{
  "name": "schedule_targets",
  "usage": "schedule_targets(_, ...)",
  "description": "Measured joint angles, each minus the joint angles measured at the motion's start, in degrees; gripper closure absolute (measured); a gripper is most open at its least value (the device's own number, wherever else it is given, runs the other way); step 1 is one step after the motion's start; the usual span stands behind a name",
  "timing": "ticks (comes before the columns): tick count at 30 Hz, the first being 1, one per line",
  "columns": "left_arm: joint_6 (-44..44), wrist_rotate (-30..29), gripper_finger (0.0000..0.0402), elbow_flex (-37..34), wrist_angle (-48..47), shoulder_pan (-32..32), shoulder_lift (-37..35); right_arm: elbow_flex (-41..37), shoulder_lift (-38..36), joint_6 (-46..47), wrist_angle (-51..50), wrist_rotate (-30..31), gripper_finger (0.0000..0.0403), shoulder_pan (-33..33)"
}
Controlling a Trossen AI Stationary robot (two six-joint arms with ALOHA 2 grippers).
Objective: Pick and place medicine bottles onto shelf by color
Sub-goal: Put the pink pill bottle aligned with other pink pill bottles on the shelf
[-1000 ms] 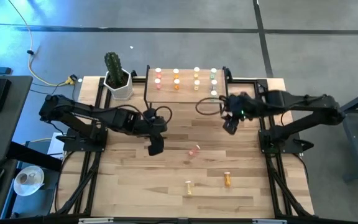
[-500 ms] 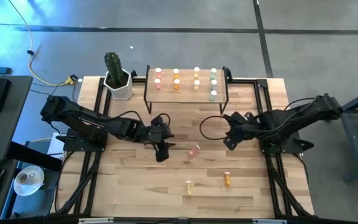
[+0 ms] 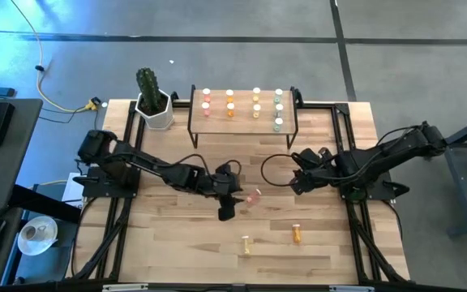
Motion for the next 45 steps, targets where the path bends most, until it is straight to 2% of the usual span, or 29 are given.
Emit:
schedule_targets(7, 0.0, -0.03, 0.0226, 4.98, -0.04, 0.05, 8.31, 0.0, 0.02, -0.76, 0.83, 3.18, 0.024, 0.0)
schedule_targets(14, 0.0, -0.58, 0.0226, 7.69, -0.41, 0.63, 13.06, 0.0, 0.02, -0.87, 1.24, 3.32, 0.024, 0.0)
schedule_targets(20, -1.36, -3.48, 0.0226, 7.66, -0.63, 1.36, 13.11, 0.0, 0.02, -0.89, 1.96, 3.32, 0.024, 0.0)
schedule_targets(32, -1.55, -3.05, 0.0227, 7.66, 0.02, 1.51, 13.13, 0.0, 0.02, -0.89, 2.47, 3.35, 0.024, -0.02)
schedule_targets(38, -1.55, -1.45, 0.0227, 7.65, 4.14, 1.52, 17.15, 0.0, 0.04, -0.89, 2.59, 4.39, 0.024, -0.02)
schedule_targets(45, -1.68, -1.34, 0.0227, 7.63, 3.82, 1.75, 18.84, 0.0, 0.04, -0.89, 2.94, 4.39, 0.024, -0.02)
